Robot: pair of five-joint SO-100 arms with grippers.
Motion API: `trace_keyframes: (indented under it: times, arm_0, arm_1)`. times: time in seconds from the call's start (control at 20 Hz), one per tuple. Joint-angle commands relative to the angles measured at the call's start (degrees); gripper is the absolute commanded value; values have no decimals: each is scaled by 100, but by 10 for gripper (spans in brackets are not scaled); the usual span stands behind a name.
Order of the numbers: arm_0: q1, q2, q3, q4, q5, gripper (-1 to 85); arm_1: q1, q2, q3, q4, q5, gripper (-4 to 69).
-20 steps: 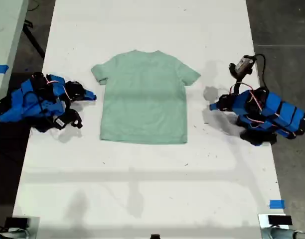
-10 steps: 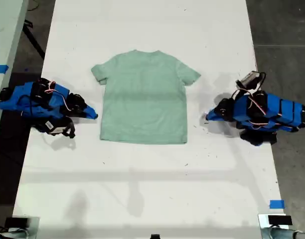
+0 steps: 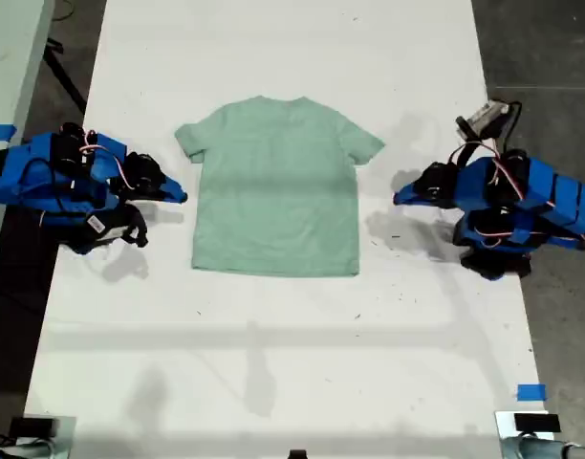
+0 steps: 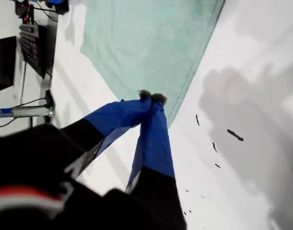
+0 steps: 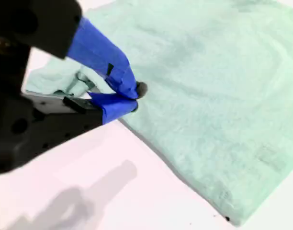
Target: Fold t-shirt
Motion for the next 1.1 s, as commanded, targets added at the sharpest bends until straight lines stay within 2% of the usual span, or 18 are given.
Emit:
trace_keyframes:
  times: [0.0, 0.45, 0.7, 0.8, 0.9, 0.95, 1.05]
  arm_0:
    - [-527, -633, -984, -44, 501, 0]
    - [-2276, -2549, -3489, 984, 1978, 0]
    - [-2672, -3401, -4113, 1107, 2303, 37]
    - [-2716, -3401, -4069, 1116, 2320, 77]
    - [-2716, -3401, -4034, 1107, 2355, 144]
    - [-2716, -3401, -4025, 1107, 2373, 152]
    - [-2716, -3401, -3981, 1099, 2382, 155]
  arm_1:
    - [422, -1301, -1468, -70, -668, -8]
    - [1749, -4667, -5212, 1222, -2382, -8]
    - [2584, -5019, -5581, 1274, -3305, 3]
    - [2856, -5071, -5651, 1362, -3735, 137]
    - [3067, -5317, -5766, 1468, -4061, 225]
    - [3120, -5467, -5801, 1468, -4228, 262]
    - [3182, -5757, -5792, 1301, -4605, 289]
